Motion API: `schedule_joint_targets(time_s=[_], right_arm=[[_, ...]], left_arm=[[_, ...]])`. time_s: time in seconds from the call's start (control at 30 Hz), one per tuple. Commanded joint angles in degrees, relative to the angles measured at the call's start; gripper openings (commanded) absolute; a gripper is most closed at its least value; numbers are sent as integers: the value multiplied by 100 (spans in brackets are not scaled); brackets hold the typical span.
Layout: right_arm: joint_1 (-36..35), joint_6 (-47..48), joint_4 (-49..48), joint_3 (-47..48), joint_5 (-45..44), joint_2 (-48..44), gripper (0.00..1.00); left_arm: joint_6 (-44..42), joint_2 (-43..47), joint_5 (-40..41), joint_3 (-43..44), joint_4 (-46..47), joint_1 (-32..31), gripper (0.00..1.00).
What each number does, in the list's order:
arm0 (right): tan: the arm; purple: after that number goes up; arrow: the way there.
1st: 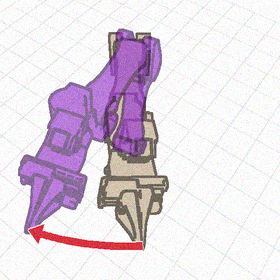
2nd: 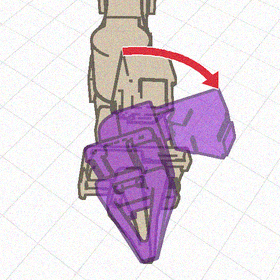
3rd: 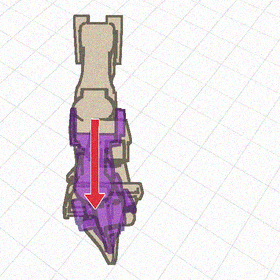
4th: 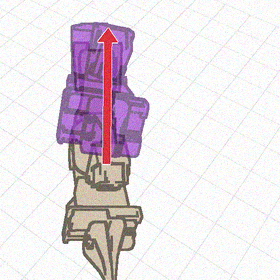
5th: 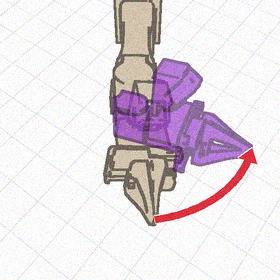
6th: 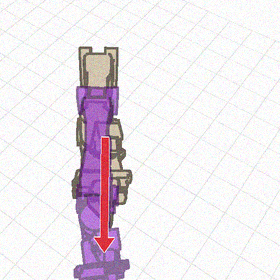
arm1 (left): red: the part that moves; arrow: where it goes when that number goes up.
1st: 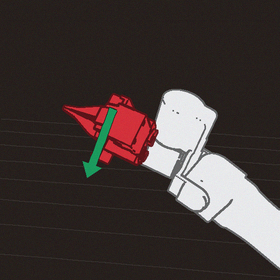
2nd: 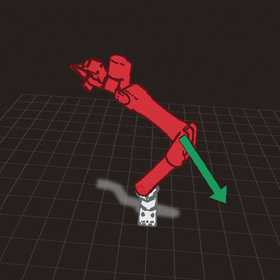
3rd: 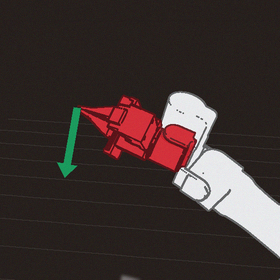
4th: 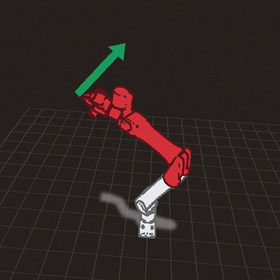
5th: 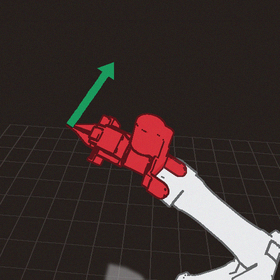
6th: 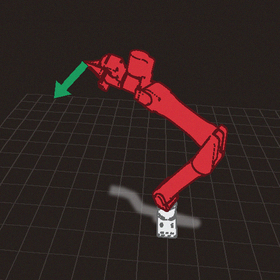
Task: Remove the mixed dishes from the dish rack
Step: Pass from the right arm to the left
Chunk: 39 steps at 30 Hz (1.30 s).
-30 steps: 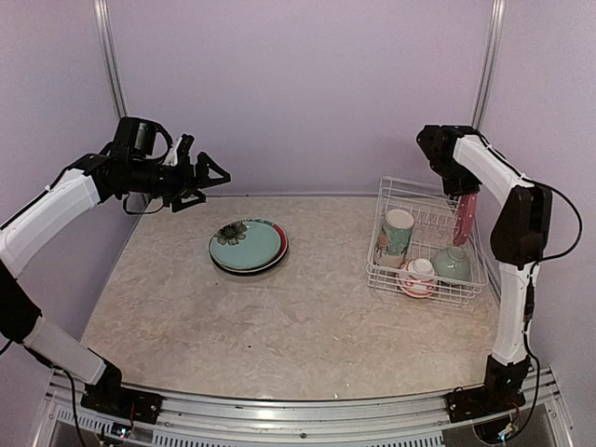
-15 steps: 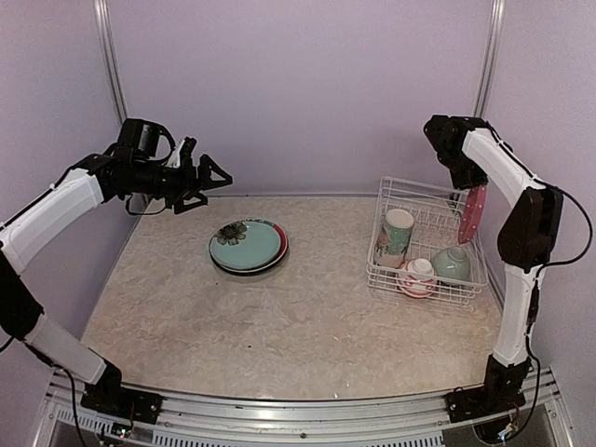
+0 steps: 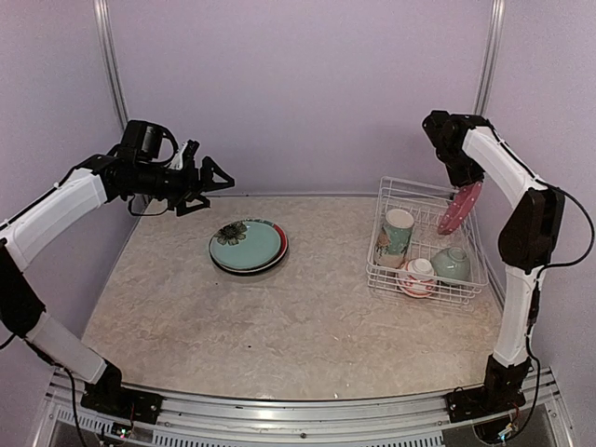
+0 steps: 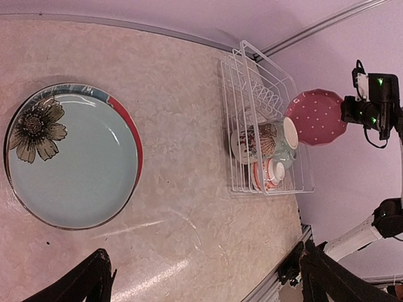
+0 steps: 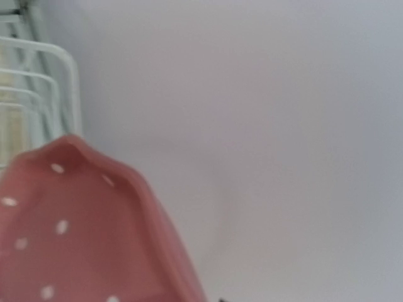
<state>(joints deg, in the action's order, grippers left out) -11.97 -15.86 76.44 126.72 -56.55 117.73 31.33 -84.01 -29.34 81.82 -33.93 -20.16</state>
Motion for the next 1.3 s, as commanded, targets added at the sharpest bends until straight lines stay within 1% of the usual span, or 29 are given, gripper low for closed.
schedule_joint_targets(time_s=[0.0,0.2,0.47,0.8,1.07,1.27], right_arm=[[-319,96,-399,257,-74,-296,0],[-389,176,-444,345,-37,-302,0],[-364,334,-931,319,498,-343,0],[305,4,-1377,266,1928,-720,0],[930,-413,-1901,-519,2981,-1420,0],[1053,-753,-2416,-1114,3791,-1953,0]], left_arm=[[13,-71,-89,131,-60,36,99],[31,-103,-154,139,-61,38,99],[29,-138,-168,150,-69,39,99],[31,-210,-229,172,-96,34,99],[39,-236,-272,181,-96,29,99],[48,-295,-353,200,-98,16,99]])
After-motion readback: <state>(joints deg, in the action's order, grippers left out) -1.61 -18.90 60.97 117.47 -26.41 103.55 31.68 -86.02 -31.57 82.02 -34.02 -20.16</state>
